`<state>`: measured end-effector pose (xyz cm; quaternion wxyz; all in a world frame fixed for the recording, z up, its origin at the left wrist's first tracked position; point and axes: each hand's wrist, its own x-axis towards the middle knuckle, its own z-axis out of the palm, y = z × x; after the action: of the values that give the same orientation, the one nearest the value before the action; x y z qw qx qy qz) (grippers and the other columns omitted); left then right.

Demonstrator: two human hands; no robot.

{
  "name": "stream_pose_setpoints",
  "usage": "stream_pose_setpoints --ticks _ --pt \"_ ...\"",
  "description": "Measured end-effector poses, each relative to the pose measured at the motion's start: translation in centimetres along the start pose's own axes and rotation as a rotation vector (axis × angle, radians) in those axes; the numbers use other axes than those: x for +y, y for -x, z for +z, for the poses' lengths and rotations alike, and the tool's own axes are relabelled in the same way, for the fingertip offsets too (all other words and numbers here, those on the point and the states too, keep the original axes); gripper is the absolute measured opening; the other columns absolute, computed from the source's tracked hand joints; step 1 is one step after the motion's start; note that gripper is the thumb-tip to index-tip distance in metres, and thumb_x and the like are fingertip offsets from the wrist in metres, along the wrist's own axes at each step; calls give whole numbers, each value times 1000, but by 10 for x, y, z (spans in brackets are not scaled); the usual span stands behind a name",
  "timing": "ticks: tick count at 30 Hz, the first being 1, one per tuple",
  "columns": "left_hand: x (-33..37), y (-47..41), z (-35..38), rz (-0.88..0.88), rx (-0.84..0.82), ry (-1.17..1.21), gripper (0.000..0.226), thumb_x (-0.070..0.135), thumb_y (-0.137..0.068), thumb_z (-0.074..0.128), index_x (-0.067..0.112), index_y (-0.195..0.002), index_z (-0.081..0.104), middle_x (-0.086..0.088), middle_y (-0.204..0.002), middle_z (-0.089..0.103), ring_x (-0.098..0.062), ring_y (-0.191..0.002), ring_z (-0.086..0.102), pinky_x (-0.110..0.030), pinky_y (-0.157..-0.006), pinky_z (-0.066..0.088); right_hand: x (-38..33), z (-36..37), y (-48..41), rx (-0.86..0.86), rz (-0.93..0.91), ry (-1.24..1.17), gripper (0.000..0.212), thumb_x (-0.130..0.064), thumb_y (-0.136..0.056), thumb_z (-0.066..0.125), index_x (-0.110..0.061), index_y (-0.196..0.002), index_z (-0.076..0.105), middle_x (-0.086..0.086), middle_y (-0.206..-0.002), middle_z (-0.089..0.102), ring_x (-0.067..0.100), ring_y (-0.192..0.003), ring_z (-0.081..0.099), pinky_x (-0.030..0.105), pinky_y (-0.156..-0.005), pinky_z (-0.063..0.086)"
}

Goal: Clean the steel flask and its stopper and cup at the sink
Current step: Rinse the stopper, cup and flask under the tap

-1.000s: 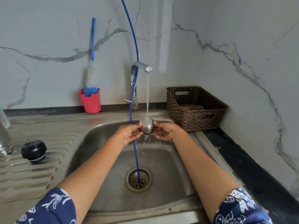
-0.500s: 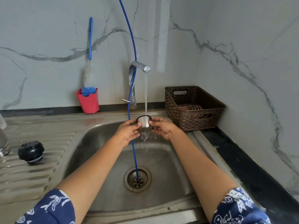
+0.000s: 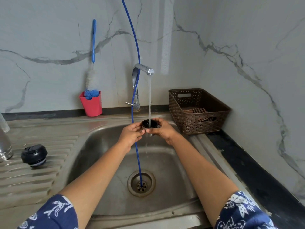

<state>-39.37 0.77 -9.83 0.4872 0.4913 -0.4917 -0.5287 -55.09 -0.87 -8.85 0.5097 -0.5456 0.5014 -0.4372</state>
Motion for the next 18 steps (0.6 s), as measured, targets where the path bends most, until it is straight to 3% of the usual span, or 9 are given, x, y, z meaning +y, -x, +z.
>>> stream_pose_setpoints --ticks 3,6,8,11,15,18 --pt "3 7 -2 35 13 -88 46 -3 -88 62 11 -131 55 -2 -117 64 -16 -103 61 -28 -84 50 -6 5 2 15 -37 90 70 0 -68 80 -7 -130 49 6 -115 58 11 -94 56 20 -71 52" --pt "6 15 -12 33 20 -193 37 0 -88 62 11 -123 60 -4 -110 66 -21 -106 62 -26 -75 49 -7 12 4 84 -48 132 68 -2 -67 82 -9 -126 50 5 -115 58 11 -89 56 18 -64 49" --pt "7 23 -24 36 37 -295 31 2 -89 62 8 -120 62 -5 -103 67 -18 -95 64 -20 -66 46 -8 12 5 76 -34 214 69 -7 -66 84 -11 -125 50 3 -114 57 15 -99 54 19 -68 48" --pt "4 36 -45 56 83 -390 27 4 -89 63 6 -116 64 -7 -100 67 -8 -77 61 -12 -58 41 -14 1 5 -20 56 398 65 -12 -63 86 -14 -118 51 4 -116 57 22 -108 55 36 -89 51" --pt "-2 47 -58 53 117 -427 23 5 -90 63 6 -112 65 -8 -101 67 -13 -84 60 -12 -58 39 -16 4 6 61 39 469 72 -13 -62 86 -14 -123 48 4 -116 57 20 -103 53 33 -86 47" --pt "-5 50 -55 46 101 -442 22 7 -89 65 7 -111 67 -7 -100 68 -18 -91 63 -15 -62 41 -19 8 7 6 74 444 65 -12 -63 85 -16 -118 49 5 -114 58 24 -100 58 34 -79 51"
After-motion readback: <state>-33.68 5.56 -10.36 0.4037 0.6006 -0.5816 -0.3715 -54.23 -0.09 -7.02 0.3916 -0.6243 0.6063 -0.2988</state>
